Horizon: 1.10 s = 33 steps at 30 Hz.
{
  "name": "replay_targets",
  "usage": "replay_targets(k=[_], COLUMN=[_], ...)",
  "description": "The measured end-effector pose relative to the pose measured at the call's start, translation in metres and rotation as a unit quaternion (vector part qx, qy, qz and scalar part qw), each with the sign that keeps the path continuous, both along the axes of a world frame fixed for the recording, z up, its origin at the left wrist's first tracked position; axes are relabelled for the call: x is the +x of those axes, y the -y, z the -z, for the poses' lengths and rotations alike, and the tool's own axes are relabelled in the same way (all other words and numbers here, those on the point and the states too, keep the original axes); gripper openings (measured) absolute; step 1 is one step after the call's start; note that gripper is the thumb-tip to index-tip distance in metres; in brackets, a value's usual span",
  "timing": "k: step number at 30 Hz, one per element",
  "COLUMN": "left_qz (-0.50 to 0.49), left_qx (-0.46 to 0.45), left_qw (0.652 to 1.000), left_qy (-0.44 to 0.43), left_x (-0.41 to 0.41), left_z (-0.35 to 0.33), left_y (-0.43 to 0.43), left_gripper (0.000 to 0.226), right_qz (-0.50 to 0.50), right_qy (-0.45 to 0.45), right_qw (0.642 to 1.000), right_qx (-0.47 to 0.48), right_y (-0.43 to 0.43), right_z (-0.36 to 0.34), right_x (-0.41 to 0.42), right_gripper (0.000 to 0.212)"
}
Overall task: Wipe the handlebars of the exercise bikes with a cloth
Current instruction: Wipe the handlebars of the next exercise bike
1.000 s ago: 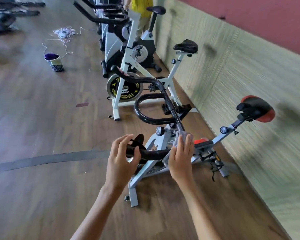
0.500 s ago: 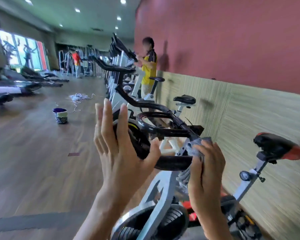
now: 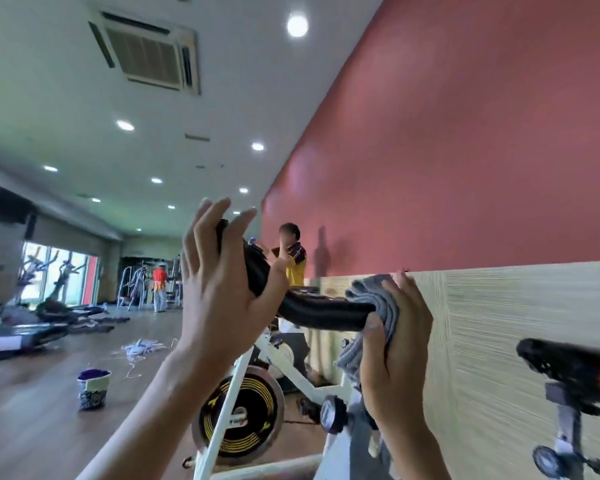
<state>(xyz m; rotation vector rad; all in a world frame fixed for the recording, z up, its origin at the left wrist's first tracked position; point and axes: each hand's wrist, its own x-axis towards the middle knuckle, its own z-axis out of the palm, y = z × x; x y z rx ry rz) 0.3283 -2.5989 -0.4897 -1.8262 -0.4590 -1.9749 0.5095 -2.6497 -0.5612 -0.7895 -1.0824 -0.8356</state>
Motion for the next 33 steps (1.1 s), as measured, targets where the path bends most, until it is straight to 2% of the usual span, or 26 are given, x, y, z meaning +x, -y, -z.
replay_targets(k=[4,7,11,13,15,18,21,24,26,30,33], left_qz=[-0.022,-0.047,-0.084,-0.083,-0.076,-0.064,-0.048,-0.055,-0.055,-0.048,-0.059], left_qx=[-0.015,-0.005,-0.010,-0.014,-0.015,-0.017,-0.021,-0.023,-0.021,-0.023,-0.030], left_qw=[1.000,0.999,0.996,0.996,0.997,0.998,0.998,0.998,0.998,0.998,0.997], left_qy=[0.007,-0.001,-0.010,-0.009,-0.005,0.009,0.027,0.031,0.030,0.032,0.028], left_x=[0.000,-0.005,-0.012,-0.011,-0.008,-0.004,-0.001,-0.001,0.000,0.001,0.001], left_z=[0.001,0.001,0.000,0.001,0.001,0.002,0.003,0.003,0.002,0.002,0.002], left_y=[0.004,0.005,0.006,0.006,0.006,0.005,0.007,0.008,0.007,0.007,0.008], left_gripper=[0.057,0.057,0.061,0.061,0.060,0.059,0.051,0.048,0.047,0.045,0.046], right_qz=[0.102,0.195,0.239,0.212,0.142,0.108,0.176,0.207,0.190,0.034,0.027], right_qy=[-0.048,0.027,0.061,0.028,-0.054,-0.138,-0.064,-0.008,-0.034,-0.143,-0.139], right_qw=[0.989,0.965,0.940,0.942,0.951,0.953,0.963,0.960,0.959,0.972,0.980], right_qx=[0.101,0.176,0.234,0.259,0.269,0.245,0.192,0.191,0.206,0.183,0.139], right_y=[-0.011,-0.018,-0.025,-0.024,-0.024,-0.030,-0.040,-0.045,-0.048,-0.040,-0.025], right_z=[-0.013,-0.032,-0.035,-0.029,-0.027,-0.029,-0.023,-0.017,-0.014,-0.010,-0.001], right_x=[-0.025,-0.055,-0.044,-0.020,-0.010,-0.037,-0.074,-0.061,-0.041,-0.037,-0.037], right_gripper=[0.035,0.039,0.050,0.052,0.052,0.037,0.038,0.045,0.054,0.061,0.061])
